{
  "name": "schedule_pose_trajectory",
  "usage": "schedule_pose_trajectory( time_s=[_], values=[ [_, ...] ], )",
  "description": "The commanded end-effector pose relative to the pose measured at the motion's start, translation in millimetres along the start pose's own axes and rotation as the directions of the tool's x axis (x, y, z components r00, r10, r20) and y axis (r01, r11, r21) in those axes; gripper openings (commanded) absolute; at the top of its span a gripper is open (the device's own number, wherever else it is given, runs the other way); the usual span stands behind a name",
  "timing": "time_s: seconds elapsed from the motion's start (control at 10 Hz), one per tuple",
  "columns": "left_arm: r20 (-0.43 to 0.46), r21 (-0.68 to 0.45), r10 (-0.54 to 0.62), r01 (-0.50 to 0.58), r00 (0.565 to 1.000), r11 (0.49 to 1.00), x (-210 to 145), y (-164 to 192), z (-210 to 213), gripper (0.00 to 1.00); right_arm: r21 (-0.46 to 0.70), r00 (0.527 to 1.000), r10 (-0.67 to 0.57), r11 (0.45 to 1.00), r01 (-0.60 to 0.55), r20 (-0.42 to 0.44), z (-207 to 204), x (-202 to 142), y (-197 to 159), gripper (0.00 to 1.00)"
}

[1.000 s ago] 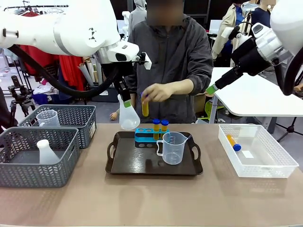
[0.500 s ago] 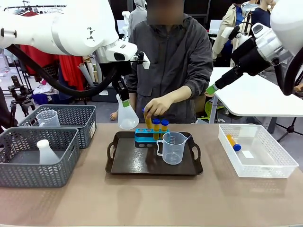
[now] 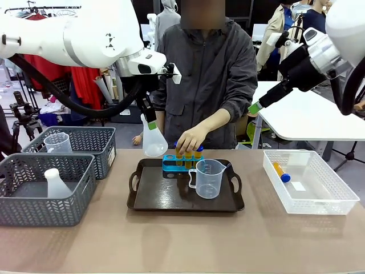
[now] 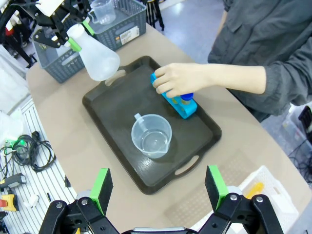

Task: Prepare the laboratory tools.
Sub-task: Pick up one Small flask and place it on the Handle tray.

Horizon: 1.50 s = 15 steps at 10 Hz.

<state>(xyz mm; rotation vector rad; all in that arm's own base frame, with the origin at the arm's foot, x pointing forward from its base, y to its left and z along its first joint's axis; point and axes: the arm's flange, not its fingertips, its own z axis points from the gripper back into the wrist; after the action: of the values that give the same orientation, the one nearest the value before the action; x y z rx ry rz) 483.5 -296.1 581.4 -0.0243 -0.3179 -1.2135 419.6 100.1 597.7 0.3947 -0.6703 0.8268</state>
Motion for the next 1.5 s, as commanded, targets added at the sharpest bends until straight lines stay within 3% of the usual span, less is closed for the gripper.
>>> schedule_pose_trajectory(
  time_s=[0.0,0.2,0.3,0.7,1.4],
  values=[
    [-0.029,-0.057,-0.066,0.065,0.997,0.996,2.7,-6.0,-11.4,0.0,0.002,1.0,0.008,1.0,-0.008,0.006,0.5,-0.3,-1.1,1.0],
    [-0.026,-0.051,-0.108,0.106,0.994,0.993,12.4,-7.1,-40.0,0.0,0.002,1.0,0.008,1.0,-0.008,0.006,0.5,-0.3,-1.1,1.0],
    [-0.068,-0.071,-0.13,0.125,0.989,0.99,23.4,-12.5,-80.9,0.0,0.002,1.0,0.008,1.0,-0.008,0.006,0.5,-0.3,-1.1,1.0],
    [-0.129,-0.136,-0.16,0.142,0.979,0.98,31.1,-10.6,-131.9,0.0,0.002,1.0,0.008,1.0,-0.008,0.006,0.5,-0.3,-1.1,1.0],
    [-0.165,-0.172,-0.193,0.164,0.967,0.971,38.8,-7.0,-169.2,0.0,0.002,1.0,0.008,1.0,-0.008,0.006,0.5,-0.3,-1.1,1.0]
  ],
)
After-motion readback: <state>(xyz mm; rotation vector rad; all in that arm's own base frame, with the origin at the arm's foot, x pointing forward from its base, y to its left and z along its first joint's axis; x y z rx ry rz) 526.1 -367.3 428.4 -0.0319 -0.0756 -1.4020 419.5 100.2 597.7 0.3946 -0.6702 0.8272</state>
